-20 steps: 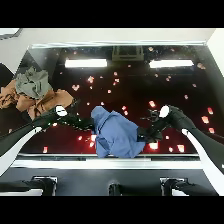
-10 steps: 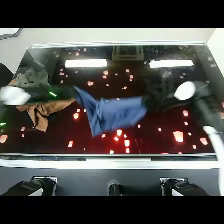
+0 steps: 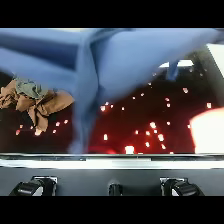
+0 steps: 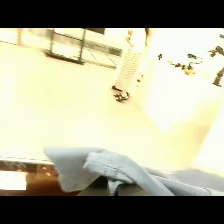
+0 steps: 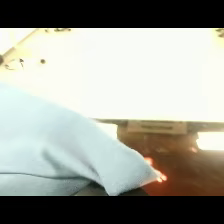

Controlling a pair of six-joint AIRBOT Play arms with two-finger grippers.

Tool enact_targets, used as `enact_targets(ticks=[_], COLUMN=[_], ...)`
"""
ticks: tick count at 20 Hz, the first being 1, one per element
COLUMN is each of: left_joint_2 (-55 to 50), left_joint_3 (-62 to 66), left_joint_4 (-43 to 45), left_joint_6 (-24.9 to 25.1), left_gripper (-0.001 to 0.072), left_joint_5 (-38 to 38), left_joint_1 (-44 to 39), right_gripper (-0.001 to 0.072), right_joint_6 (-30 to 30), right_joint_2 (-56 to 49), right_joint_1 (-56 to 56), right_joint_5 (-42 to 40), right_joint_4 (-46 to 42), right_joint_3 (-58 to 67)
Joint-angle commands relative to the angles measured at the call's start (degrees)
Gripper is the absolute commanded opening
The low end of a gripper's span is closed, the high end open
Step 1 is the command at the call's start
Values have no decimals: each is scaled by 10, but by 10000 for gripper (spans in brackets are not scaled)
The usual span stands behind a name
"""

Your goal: Fold the shirts.

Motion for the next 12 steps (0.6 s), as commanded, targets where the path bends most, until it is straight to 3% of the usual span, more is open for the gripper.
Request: enact_targets(ticks=[1,8,12], left_joint_2=[28,23,27], left_joint_3=[9,-55,-225], left_joint_4=[29,38,35], left_joint_6=[-10,-7,11], left_gripper=[32,32,32], left_joint_5=[-15,-104,-140], left_joint_1=[7,7,6], right_gripper=[44,44,45], right_joint_6=[8,14,12], right_joint_2=[30,-7,-11], right_joint_1=[0,0,0], right_joint_5=[111,392,365], right_joint_4=[-36,-12,-9], right_joint_3=[9,-28,-189])
